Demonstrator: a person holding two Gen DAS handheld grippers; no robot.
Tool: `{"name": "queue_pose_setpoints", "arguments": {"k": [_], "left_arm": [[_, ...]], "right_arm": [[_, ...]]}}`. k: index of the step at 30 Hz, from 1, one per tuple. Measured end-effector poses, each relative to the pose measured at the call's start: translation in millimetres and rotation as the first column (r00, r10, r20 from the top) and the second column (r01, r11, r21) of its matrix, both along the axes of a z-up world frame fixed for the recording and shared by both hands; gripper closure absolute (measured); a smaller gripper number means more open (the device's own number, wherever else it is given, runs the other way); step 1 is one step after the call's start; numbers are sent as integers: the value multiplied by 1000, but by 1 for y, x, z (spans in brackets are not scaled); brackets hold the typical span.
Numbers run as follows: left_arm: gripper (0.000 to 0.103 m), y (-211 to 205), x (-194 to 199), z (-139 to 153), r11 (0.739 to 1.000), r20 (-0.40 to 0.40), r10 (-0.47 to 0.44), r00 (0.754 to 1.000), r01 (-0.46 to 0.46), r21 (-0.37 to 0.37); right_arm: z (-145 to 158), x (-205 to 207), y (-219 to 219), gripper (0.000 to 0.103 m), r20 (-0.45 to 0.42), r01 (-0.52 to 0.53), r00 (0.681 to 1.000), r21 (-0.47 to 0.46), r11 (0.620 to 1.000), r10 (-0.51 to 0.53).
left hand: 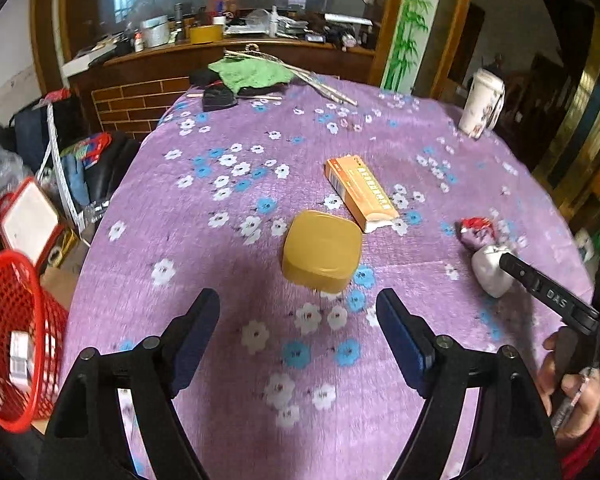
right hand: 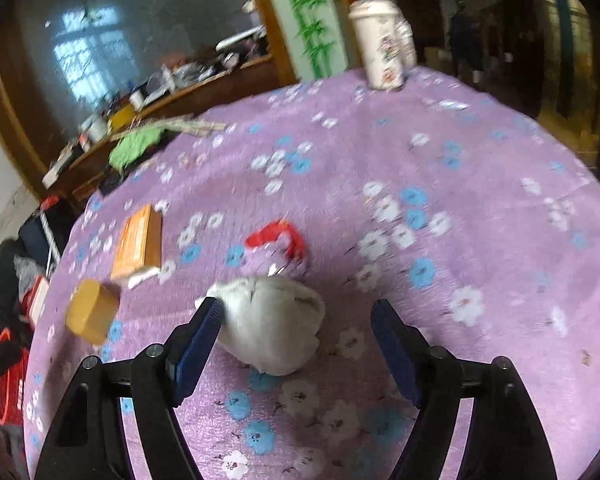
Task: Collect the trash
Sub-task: 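Move both open tools back over the table items, then grasp the yellow round container with the left tool while the right tool grasps the white cloth bundle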
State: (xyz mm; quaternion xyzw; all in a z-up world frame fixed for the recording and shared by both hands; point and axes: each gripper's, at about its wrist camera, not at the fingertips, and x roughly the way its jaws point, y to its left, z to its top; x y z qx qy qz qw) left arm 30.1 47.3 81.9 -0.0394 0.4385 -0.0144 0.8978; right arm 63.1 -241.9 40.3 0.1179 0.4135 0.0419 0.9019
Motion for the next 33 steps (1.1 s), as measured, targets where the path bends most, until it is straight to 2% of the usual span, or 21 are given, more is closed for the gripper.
{"name": "queue_pose_setpoints", "arguments": {"k": [2, 4, 5, 6, 11, 16, 20, 21, 22, 23, 30, 33], "left_arm": [[23, -6, 10, -4, 999, 2, -2, 1000, 2, 44], [22, -11, 18, -8, 997, 2, -10, 1000, 10, 77], [22, -12, 23, -11, 996, -5, -15, 1000, 16, 83], [21, -15, 30, -16, 996, -23, -27, 999, 29, 85], [21, -24, 50, -37, 992, -86, -62, 994, 72, 108], [21, -28, 61, -52, 989, -90, -52, 995, 64, 136], [22, -26, 67, -57, 991, -58, -39, 998, 47, 128], [24, -26, 68, -58, 991, -54, -41, 998, 48, 125], [35, -26, 69, -59, 992, -49, -46, 998, 51, 119], [38, -26, 70, -61, 992, -52, -47, 998, 53, 119], [39, -21, 62, -57, 993, -12, -32, 999, 33, 113], [39, -14, 45, -42, 996, 40, -20, 999, 16, 93]], "right_arm": [[0, 0, 9, 22, 5, -37, 999, -9, 999, 37], [-2, -1, 15, 37, 6, -58, 998, -37, 998, 58], [-3, 0, 19, 54, 3, -70, 997, -38, 997, 71], [-6, 1, 21, 56, 1, -91, 996, -26, 995, 91], [-8, -2, 24, 58, 22, -99, 995, -37, 994, 99], [-8, -2, 24, 60, 28, -101, 994, -24, 995, 102], [-5, -3, 27, 61, 47, -117, 992, -20, 993, 118], [-4, -5, 28, 61, 52, -122, 991, -20, 992, 123], [-3, -6, 29, 61, 57, -128, 990, -21, 992, 129], [-3, -6, 30, 61, 62, -132, 989, -23, 991, 133], [2, -11, 37, 61, 90, -164, 982, -33, 986, 167], [6, -14, 43, 61, 115, -192, 974, -41, 981, 195]]}}
